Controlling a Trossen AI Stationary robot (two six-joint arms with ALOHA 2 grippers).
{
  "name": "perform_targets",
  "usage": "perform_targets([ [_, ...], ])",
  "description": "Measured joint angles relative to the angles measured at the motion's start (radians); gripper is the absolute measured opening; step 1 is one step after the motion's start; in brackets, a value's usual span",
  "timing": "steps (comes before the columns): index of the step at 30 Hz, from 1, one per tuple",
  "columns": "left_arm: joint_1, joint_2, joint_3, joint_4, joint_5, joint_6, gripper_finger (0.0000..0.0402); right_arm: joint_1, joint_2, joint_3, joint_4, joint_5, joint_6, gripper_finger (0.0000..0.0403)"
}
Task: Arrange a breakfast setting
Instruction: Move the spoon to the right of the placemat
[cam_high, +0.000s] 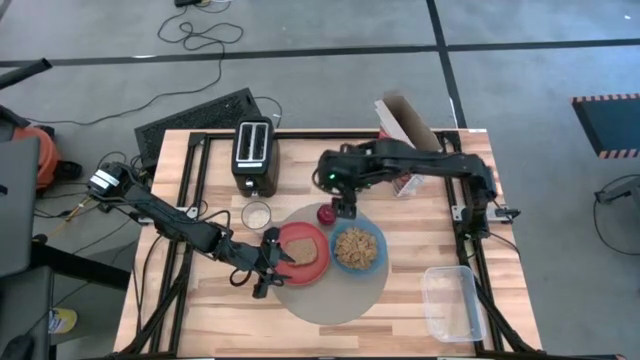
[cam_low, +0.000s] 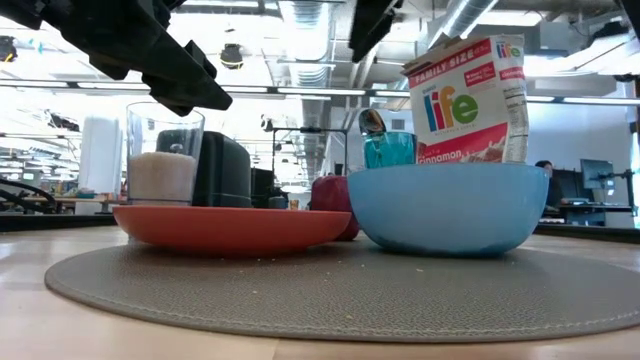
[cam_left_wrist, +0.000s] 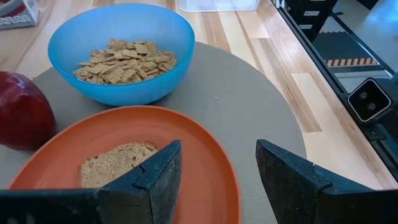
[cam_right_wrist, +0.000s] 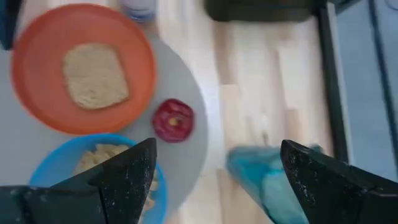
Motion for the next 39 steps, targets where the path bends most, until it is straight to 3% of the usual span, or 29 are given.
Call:
perform_targets([
  [5, 0.0, 0.0, 0.0, -0.001, -0.002, 0.0, 0.0194, -0.046, -0.099, -0.121, 0.041, 0.022, -0.002, 0.0368],
  [14, 0.0, 0.0, 0.0, 0.001, -0.015, 0.001, 0.0194, -0.158, -0.261, -0.411, 0.294, 0.013, 0.002, 0.0368],
  [27, 0.0, 0.0, 0.0, 0.005, -0.061, -0.002, 0.0194, -0.2, -0.144, -0.421, 0.345, 0.06, -0.039, 0.0361],
  [39, 0.0, 0.001, 0.0, 0.002, -0.061, -0.005, 0.0194, -0.243, -0.1, -0.42, 0.345, 0.07, -0.085, 0.0265],
])
